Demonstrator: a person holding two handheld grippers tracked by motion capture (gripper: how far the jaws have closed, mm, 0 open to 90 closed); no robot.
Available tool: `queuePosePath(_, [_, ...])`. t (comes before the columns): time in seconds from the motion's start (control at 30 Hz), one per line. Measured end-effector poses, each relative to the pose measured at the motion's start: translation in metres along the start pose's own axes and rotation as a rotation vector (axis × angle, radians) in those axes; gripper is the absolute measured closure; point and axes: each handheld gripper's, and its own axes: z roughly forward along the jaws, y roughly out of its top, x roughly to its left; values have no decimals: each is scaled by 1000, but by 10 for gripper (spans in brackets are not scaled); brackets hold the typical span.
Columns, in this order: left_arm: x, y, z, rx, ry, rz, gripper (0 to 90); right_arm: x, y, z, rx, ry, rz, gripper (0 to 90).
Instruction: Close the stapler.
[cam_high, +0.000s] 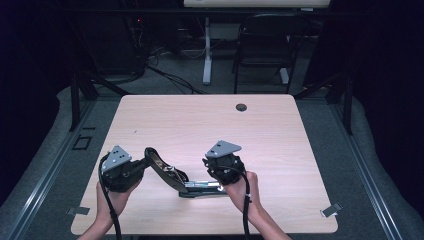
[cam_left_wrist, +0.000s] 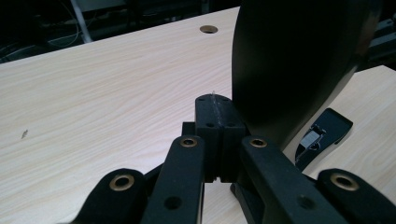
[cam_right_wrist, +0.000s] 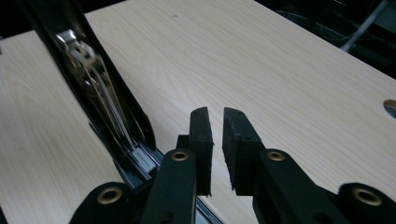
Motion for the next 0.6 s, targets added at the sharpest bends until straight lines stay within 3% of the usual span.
queuePosePath(0.37, [-12, 6, 14, 19, -34, 38, 900, 28, 28, 10, -50, 60, -41, 878])
queuePosePath(0.6, [-22, 8, 29, 44, -72, 76, 900, 29, 33, 6, -77, 56, -36, 875])
